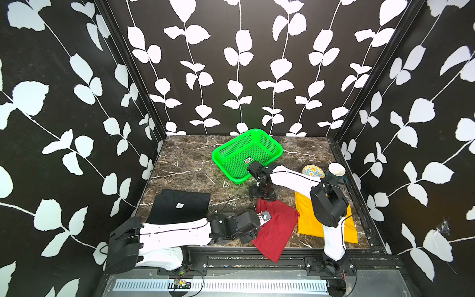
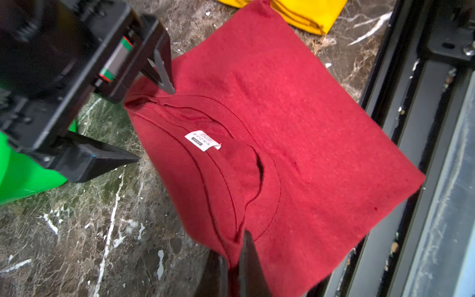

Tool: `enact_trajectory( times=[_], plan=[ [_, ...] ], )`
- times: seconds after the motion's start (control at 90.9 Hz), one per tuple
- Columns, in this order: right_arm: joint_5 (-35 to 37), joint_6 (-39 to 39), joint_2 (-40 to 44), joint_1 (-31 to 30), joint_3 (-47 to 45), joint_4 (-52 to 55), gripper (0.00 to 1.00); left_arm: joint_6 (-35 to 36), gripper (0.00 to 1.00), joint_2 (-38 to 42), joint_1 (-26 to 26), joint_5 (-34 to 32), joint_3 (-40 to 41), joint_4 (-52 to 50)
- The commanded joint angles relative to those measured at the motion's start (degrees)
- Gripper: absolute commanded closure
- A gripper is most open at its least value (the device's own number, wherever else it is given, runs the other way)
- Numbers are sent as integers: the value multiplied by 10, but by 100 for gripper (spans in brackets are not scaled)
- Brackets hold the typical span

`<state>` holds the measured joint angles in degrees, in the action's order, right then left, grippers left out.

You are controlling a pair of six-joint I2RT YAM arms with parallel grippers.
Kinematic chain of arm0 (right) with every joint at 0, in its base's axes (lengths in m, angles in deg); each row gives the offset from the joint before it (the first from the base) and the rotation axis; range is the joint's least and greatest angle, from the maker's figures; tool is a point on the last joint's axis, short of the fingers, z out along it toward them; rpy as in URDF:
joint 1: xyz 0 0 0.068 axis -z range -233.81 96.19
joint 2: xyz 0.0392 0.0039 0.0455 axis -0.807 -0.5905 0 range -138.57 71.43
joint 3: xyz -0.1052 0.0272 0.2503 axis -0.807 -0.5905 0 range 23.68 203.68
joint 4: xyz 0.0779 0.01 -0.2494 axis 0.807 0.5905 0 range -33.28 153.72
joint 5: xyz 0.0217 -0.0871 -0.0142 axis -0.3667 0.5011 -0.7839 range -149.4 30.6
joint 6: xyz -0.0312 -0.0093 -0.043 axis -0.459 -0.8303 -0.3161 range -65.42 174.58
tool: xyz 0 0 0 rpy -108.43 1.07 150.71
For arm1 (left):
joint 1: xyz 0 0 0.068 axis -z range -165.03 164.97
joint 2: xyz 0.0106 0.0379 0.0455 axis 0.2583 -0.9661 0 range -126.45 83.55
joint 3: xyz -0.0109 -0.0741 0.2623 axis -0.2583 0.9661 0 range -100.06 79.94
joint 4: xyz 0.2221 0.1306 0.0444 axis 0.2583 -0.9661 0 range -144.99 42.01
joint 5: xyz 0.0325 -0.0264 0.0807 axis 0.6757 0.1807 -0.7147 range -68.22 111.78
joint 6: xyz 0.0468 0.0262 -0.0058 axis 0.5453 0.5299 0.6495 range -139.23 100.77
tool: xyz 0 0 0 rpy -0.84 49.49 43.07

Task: Put the folded t-shirts into the basket
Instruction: Pick up the T-shirt from the center of the board.

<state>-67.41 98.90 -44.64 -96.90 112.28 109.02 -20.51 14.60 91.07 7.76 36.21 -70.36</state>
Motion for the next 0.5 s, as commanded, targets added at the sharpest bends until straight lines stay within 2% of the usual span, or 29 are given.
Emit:
enact_trajectory(
  times=[0.0, 0.264, 0.319, 0.484],
  plan=[
    [24, -17, -22, 2, 20, 27, 22, 1, 100, 20, 2, -9, 13, 12],
    [80, -32, -7, 18, 15, 37, 49, -13, 100, 32, 3, -12, 26, 2],
    [78, -32, -4, 19, 11, 33, 60, -16, 100, 40, 2, -12, 30, 3],
    [66, -34, 15, 25, -1, 23, 84, -22, 100, 71, 2, -18, 43, 4]
  ],
)
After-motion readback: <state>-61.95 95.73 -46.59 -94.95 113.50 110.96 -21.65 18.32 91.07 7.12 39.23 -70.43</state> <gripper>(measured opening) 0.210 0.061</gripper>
